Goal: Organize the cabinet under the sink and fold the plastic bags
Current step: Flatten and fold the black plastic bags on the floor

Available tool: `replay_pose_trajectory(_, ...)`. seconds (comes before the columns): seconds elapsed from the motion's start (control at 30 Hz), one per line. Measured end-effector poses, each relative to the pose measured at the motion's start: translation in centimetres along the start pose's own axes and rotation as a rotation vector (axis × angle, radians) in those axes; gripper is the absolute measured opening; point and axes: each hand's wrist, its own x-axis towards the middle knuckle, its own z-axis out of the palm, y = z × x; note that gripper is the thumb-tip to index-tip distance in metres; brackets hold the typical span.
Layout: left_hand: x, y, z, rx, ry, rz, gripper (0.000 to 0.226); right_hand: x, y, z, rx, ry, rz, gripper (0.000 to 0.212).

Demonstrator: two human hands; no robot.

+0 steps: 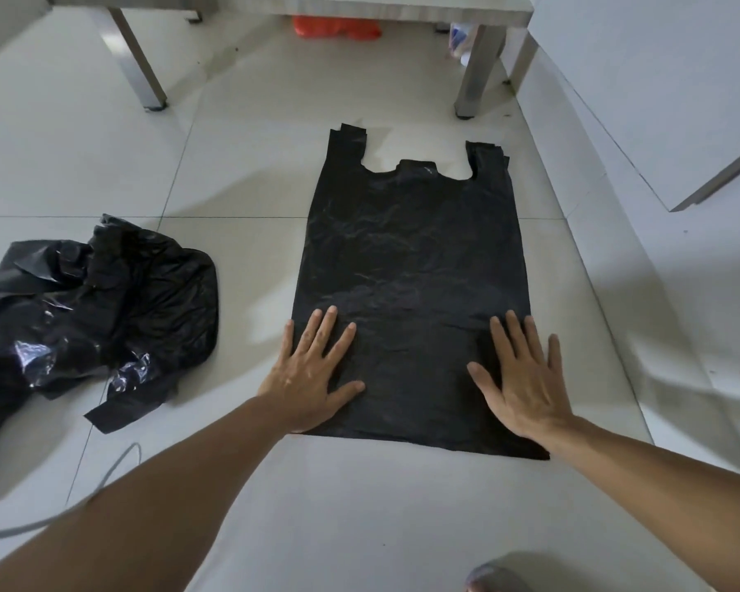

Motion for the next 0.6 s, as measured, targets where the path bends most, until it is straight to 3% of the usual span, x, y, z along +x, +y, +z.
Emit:
replay_pose_trajectory(0.13, 0.4, -2.2, -5.3, -0.023, -0.002, -0.067, 0.087, 3.5, -2.8, -6.2, 0.058, -0.023, -0.198, 0.082)
replay_pose_trajectory(0.37, -2.4, -9.3, -17.4, 0.079, -0.223, -0.314, 0.066, 8.5, -12.7, -19.2, -0.023, -0.246, -0.396, 0.066)
replay_pose_trajectory(0.6, -8.7, -16.8, -20.7, 0.016, -0.184, -0.564, 0.045, 8.5, -24.0, -22.0, -0.091, -0.211, -0.553, 0.051)
